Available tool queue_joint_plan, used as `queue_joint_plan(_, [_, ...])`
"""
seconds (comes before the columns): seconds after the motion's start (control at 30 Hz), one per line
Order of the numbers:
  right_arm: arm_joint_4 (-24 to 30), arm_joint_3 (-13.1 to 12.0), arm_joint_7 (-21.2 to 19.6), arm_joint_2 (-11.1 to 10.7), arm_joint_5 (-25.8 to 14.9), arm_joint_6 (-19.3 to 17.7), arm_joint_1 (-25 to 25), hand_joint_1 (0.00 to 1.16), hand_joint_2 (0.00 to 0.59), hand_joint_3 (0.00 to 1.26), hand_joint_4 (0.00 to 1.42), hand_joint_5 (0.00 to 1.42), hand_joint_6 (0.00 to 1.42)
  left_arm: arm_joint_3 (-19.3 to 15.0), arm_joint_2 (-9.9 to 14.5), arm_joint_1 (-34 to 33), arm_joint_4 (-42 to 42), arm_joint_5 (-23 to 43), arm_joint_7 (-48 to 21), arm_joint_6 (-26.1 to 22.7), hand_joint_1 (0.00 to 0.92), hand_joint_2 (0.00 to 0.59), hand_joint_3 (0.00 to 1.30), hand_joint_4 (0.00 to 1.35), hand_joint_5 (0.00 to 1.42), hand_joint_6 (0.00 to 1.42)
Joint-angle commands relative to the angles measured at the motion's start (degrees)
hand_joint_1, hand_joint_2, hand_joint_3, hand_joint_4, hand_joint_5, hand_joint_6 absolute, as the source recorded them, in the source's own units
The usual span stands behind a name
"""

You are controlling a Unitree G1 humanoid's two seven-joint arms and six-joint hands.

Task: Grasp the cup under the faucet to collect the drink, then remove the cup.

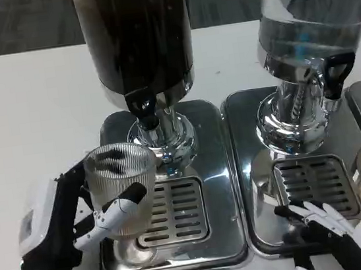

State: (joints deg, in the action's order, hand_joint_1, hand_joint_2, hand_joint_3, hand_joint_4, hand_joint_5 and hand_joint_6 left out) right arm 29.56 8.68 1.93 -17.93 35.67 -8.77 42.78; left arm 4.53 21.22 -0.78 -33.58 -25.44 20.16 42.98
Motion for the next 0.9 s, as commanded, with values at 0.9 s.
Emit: queue_joint_plan(0.9, [0.3,1.1,-1.4,3.0,1.8,0.2,-0.3,0.53,0.586,0.17,0.08,0.03,0.21,2.7,-0.7,-6.2,-7.6,0.5,-0.9,3.1,0.148,0.150,0.49,0.53,0.79,0.88])
